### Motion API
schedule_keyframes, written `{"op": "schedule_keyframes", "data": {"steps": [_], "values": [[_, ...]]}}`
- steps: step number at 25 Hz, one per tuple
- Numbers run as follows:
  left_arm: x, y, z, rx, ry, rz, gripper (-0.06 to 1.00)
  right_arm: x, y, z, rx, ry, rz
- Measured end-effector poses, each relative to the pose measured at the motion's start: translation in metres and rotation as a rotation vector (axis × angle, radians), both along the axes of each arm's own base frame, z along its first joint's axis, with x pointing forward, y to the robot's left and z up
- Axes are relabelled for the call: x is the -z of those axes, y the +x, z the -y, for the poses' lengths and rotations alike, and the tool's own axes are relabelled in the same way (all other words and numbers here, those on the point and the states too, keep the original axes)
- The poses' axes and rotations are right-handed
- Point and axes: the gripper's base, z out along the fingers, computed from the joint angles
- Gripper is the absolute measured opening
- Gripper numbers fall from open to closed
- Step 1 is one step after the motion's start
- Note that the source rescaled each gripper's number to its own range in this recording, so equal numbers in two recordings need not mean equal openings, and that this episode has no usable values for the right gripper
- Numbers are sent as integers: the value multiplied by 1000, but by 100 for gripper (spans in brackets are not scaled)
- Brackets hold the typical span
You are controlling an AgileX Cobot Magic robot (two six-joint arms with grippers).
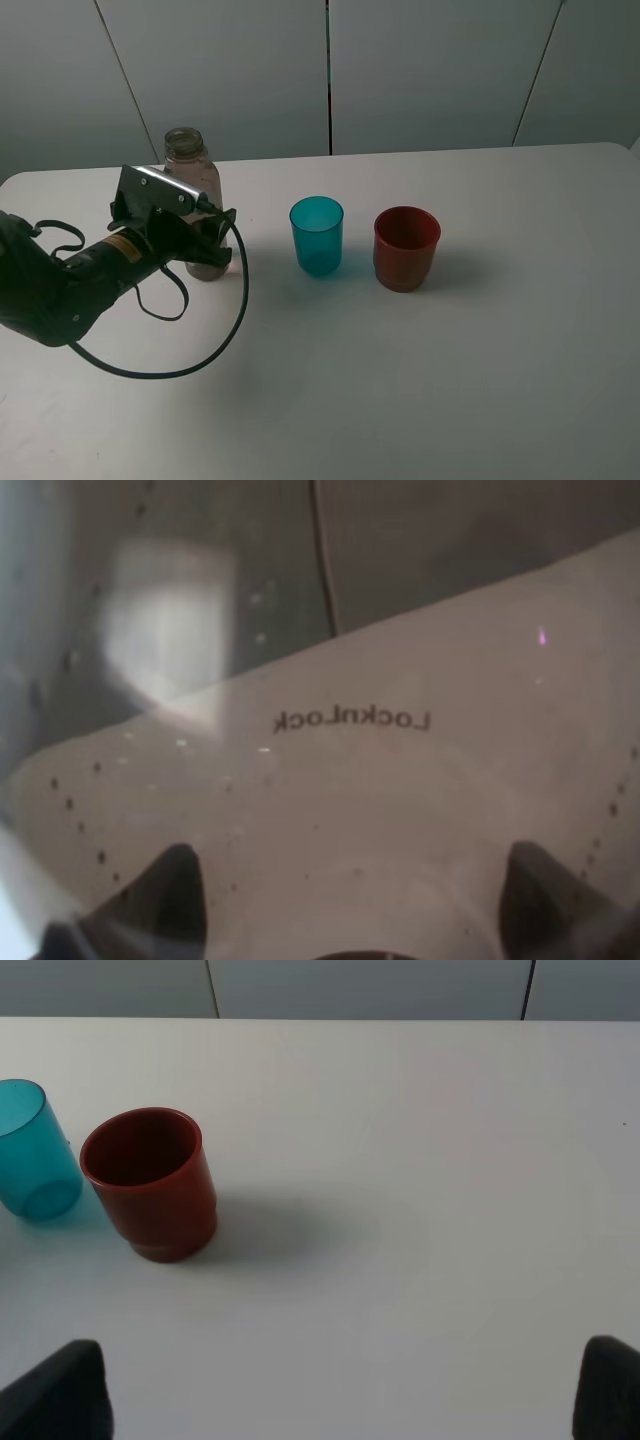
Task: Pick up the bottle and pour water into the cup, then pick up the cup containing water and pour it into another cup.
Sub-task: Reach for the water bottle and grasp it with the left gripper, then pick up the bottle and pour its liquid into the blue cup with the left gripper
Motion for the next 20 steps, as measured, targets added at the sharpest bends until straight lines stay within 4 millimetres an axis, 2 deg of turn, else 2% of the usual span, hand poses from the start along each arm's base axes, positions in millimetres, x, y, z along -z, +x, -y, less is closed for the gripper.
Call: {"op": "schedule_keyframes", "data": {"steps": [4,7,12,15,20], "values": [[-3,-2,5,75,45,17,1,0,0,0,0,0,0],[-15,-5,12,184,130,89,1,0,0,0,0,0,0],[-35,-6,13,217,223,138,1,0,0,0,0,0,0],[-33,-6,12,243,308,88,1,0,0,0,0,0,0],[-32,11,18,313,457,-32,1,0,0,0,0,0,0]]}}
